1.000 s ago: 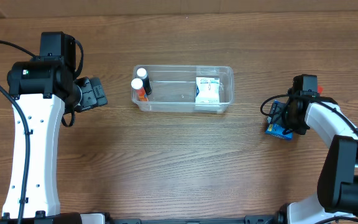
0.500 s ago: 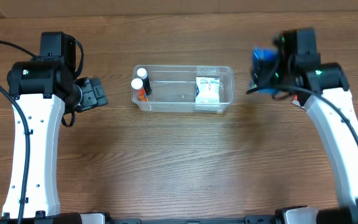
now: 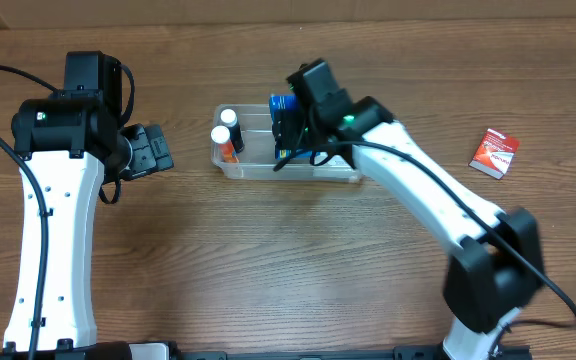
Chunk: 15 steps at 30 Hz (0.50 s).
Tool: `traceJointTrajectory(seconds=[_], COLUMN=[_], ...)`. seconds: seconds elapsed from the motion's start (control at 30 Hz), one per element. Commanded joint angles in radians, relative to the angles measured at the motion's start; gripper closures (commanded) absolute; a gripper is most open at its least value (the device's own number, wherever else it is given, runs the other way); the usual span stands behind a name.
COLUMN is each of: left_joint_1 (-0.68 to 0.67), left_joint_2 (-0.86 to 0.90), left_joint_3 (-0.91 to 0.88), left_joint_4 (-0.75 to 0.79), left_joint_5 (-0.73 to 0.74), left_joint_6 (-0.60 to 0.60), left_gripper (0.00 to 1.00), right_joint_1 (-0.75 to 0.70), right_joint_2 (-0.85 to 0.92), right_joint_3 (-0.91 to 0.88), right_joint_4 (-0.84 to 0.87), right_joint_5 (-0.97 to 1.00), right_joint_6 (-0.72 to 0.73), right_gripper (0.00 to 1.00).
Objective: Pack container
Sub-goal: 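Place the blue box upright in the container beside the white box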
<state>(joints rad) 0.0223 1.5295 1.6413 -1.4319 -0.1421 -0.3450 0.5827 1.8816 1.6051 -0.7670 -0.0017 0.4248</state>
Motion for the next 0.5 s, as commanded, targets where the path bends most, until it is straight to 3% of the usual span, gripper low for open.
traceJointTrajectory(seconds=[0.0,0.33,0.43,0.47], left_joint_1=[0.005,0.005,0.005,0.005], left_joint_2=[-0.013,-0.013,-0.013,-0.013], left_joint_3=[0.001,0.001,0.001,0.001], left_joint_4=[0.001,0.0,0.0,0.0], left_joint_5=[0.012,0.012,0.012,0.012], left_joint_6=[0.005,0.005,0.005,0.005], left_gripper=[0.0,0.0,0.0,0.0], right_joint_1=[0.001,0.0,0.0,0.0], right_joint_2=[0.084,0.156,0.156,0.156], right_joint_3=[0.006,0.006,0.006,0.006], right_joint_4=[0.023,0.06,0.054,0.05], right_joint_5=[0.007,0.008,0.007,0.008], right_joint_6=[0.048,0.047,0.047,0.047], right_gripper=[0.29,0.28,0.01,0.0])
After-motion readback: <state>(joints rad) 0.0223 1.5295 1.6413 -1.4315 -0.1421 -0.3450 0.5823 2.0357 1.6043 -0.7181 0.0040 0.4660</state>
